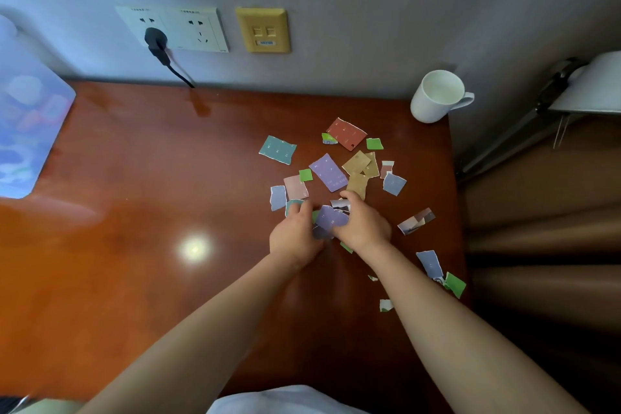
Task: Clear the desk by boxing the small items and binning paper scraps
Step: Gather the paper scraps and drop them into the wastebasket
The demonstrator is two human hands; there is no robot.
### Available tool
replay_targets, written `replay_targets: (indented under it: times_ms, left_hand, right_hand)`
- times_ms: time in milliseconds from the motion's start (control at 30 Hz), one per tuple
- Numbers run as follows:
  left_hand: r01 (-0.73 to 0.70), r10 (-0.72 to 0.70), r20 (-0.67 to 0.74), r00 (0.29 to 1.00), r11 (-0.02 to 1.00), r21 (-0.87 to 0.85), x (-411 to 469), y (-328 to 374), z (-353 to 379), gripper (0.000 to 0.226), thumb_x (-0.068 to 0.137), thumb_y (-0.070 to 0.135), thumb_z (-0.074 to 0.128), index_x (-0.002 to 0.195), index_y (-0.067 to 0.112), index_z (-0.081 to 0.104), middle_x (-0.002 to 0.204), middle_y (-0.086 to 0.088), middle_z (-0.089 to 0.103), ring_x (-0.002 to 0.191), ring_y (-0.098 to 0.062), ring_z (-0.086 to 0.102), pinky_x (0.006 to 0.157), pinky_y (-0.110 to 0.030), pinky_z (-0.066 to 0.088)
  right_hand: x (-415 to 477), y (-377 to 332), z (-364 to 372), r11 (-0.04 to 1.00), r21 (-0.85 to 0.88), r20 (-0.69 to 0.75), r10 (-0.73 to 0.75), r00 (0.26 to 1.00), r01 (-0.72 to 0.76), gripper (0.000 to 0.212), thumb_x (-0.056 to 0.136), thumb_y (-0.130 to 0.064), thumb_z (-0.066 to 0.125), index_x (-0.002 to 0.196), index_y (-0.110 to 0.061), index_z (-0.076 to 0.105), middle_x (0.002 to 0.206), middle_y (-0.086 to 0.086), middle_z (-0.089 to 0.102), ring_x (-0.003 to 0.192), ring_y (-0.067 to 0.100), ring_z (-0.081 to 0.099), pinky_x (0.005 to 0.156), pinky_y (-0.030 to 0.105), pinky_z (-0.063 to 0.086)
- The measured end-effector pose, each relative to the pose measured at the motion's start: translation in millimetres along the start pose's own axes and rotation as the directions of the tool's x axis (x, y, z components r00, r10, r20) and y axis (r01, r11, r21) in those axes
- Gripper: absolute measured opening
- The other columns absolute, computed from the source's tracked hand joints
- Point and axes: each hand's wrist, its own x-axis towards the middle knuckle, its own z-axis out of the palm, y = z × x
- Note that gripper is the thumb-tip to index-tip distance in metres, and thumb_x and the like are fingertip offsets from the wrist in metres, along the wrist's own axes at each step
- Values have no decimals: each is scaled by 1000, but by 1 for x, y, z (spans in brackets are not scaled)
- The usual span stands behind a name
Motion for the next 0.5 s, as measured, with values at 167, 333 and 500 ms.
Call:
replay_targets:
  times_ms: [167,333,500]
  left_hand:
    - [22,-24,25,999,997,77,6,0,-1,51,82,44,66,118,15,44,124,-5,46,92,-31,59,66,-40,50]
    - [23,-24,27,999,999,43,8,0,-2,40,80,39,69,105,17,46,118,-3,47,86,-29,58,60,-35,44]
    - [-4,4,17,1000,1000,30,5,4,-5,24,81,27,63,91,20,42,99,-5,60,82,-30,57,58,-33,37]
  right_hand:
    - [3,-1,2,1000,-9,11,12,1000,-12,37,77,-31,74,104,-31,49,108,-5,65,95,22,61,64,26,42]
    - [6,-5,5,998,-64,11,-6,1000,6,42,78,-36,75,110,-29,47,109,-3,64,97,24,62,67,30,47]
    - [0,-4,1,995,-98,-15,-35,999,33,27,85,-53,61,91,-29,53,98,-3,65,87,23,60,61,26,38]
